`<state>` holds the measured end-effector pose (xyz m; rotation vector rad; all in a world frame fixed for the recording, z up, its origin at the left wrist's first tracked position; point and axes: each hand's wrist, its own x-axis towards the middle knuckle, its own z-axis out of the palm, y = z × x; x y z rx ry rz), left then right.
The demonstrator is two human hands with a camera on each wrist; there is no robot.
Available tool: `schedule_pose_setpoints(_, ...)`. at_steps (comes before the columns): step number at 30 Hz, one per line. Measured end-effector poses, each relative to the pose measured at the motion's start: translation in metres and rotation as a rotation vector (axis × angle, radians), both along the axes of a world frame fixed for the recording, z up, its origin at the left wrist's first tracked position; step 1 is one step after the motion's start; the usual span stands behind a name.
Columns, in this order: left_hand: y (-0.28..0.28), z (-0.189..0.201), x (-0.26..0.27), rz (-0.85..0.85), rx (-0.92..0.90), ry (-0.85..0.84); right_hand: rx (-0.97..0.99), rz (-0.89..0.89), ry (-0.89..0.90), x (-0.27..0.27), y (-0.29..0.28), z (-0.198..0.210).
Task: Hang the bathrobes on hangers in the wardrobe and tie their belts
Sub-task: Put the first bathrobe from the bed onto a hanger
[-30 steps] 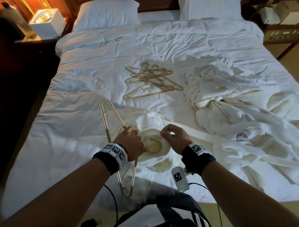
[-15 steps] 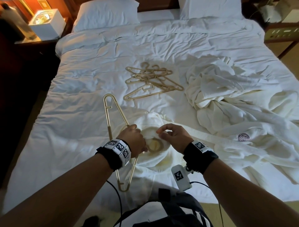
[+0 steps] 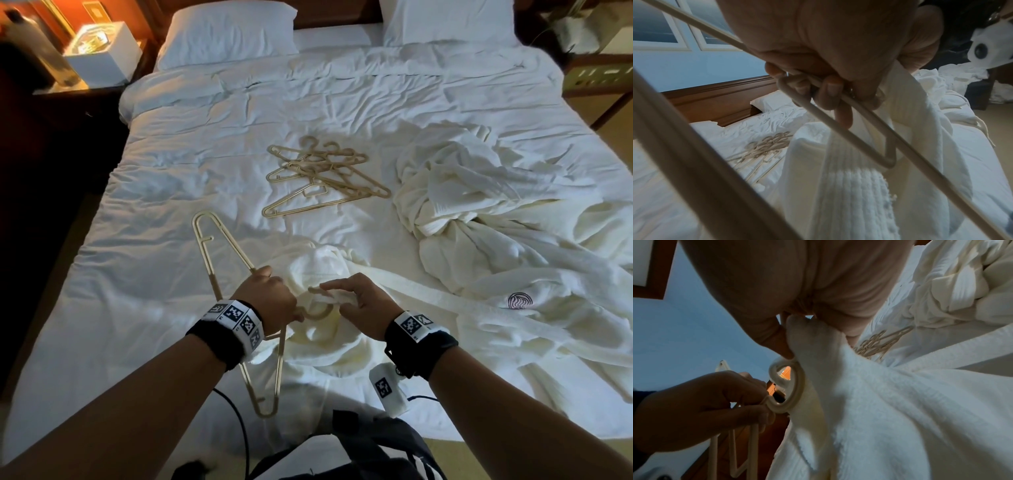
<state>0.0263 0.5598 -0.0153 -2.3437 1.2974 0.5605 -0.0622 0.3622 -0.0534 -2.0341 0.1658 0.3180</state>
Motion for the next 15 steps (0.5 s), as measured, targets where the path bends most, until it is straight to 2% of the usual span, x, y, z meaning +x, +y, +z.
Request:
schedule_pose_setpoints(2, 0.001, 0.003, 0.006, 0.090, -0.012, 0.016, -0.058, 0.033, -0.011, -0.001, -0.003, -0.004)
schedule_pose_setpoints(5, 0.007, -0.001, 0.016, 0.336, -0.067, 0.043, -0.082, 0.041, -0.036, -0.003, -0.003, -0.009)
schedule_pose_setpoints(9, 0.009, -0.017, 0.008, 0.585, -0.267, 0.082, 0.022, -0.057, -0.099, -0.007, 0.005, -0.015)
schedule_pose_setpoints(12, 0.004, -0.028, -0.001, 0.815, -0.605, 0.253, 0.117, -0.216, 0.062, -0.003, 0.005, -0.021)
schedule_pose_setpoints(13, 0.001, -0.029, -0.004, 0.857, -0.687, 0.318, 0.090, -0.212, 0.116, 0.000, 0.002, -0.022)
schedule_pose_setpoints(15, -0.003, -0.029, -0.011, 0.895, -0.778, 0.376, -0.059, -0.039, 0.221, 0.003, -0.005, -0.022)
